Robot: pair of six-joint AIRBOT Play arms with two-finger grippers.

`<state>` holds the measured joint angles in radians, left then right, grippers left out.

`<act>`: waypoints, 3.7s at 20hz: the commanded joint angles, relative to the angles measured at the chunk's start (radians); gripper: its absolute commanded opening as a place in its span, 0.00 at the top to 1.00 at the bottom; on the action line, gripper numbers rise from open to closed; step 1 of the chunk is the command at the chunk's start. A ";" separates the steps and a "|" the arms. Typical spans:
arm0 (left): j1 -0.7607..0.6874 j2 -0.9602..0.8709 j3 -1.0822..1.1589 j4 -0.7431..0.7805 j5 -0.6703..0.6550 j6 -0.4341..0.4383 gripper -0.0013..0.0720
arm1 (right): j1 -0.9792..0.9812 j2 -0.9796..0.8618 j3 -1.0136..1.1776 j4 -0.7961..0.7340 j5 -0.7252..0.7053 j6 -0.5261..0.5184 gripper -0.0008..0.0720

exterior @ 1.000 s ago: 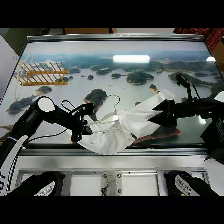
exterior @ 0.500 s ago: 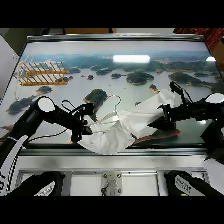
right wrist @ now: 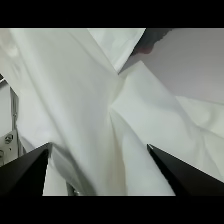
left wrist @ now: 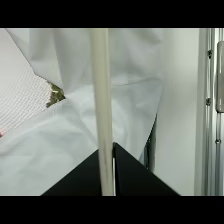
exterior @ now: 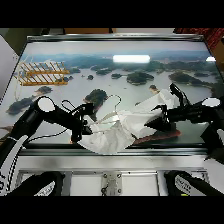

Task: Fold the clothes and pants, and hang the long-sleeved shirts on hangers.

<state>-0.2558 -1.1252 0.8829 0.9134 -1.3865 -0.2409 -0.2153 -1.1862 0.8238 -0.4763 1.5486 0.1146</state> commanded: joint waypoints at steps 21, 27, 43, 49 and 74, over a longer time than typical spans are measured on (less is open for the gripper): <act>0.000 0.000 0.000 0.000 0.000 0.001 0.97 | 0.001 -0.013 -0.002 0.010 0.005 -0.040 0.09; 0.000 0.000 0.000 0.000 0.000 0.001 0.97 | 0.001 -0.013 -0.002 0.010 0.005 -0.183 0.96; 0.000 0.001 0.000 0.012 0.075 -0.235 0.31 | 0.001 -0.013 -0.002 0.010 0.004 -0.250 0.97; 0.144 0.073 0.000 0.008 0.158 -0.390 0.31 | 0.001 -0.011 -0.002 0.010 0.004 -0.249 0.97; -0.471 0.022 0.003 0.139 0.815 -1.828 0.15 | 0.001 0.195 0.000 0.193 -0.263 -0.083 0.97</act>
<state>-0.6338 -1.0252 0.8841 1.0481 -0.7181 -1.8965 -0.2150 -0.9939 0.8230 -0.2848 1.2934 0.0277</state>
